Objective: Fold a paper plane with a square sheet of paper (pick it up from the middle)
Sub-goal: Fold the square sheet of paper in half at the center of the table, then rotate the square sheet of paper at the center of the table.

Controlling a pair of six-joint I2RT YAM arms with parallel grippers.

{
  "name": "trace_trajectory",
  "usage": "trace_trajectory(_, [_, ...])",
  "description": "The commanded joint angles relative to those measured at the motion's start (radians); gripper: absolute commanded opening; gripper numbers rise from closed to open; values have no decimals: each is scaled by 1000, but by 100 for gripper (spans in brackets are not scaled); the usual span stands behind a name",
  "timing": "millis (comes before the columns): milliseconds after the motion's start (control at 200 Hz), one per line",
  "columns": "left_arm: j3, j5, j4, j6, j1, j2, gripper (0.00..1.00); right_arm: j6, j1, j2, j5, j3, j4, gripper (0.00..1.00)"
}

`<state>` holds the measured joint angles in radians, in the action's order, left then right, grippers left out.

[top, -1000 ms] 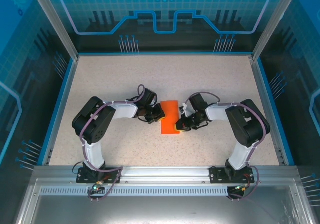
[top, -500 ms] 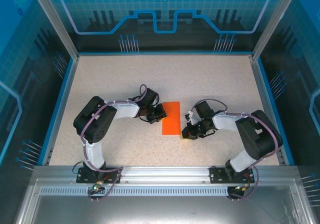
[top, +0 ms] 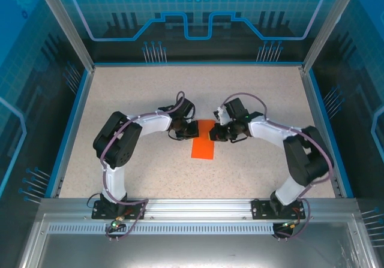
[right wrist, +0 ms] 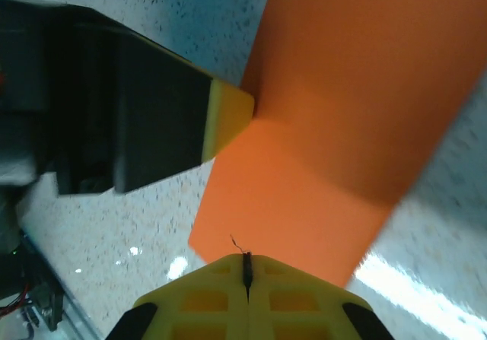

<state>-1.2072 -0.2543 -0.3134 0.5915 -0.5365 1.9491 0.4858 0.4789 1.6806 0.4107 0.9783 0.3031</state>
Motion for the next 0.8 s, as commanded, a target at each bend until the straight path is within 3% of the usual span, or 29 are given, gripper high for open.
trace_trajectory(0, [-20,-10,-39,-39,35,-60,0,-2,35,89,-43,59,-26,2])
trace_trajectory(85, [36,-10,1,19,63,-129,0,-4,64,156,-62,104,-27,2])
trace_trajectory(275, [215,80,21,132,125,-335,14,36,136,255,-88,140,-42,1])
trace_trajectory(430, [321,152,-14,194,138,-490,19,105,191,334,-128,189,-61,1])
trace_trajectory(725, [458,159,17,309,137,-623,24,304,214,484,-348,436,60,0])
trace_trajectory(795, [478,144,41,325,132,-627,24,324,199,484,-341,480,70,0])
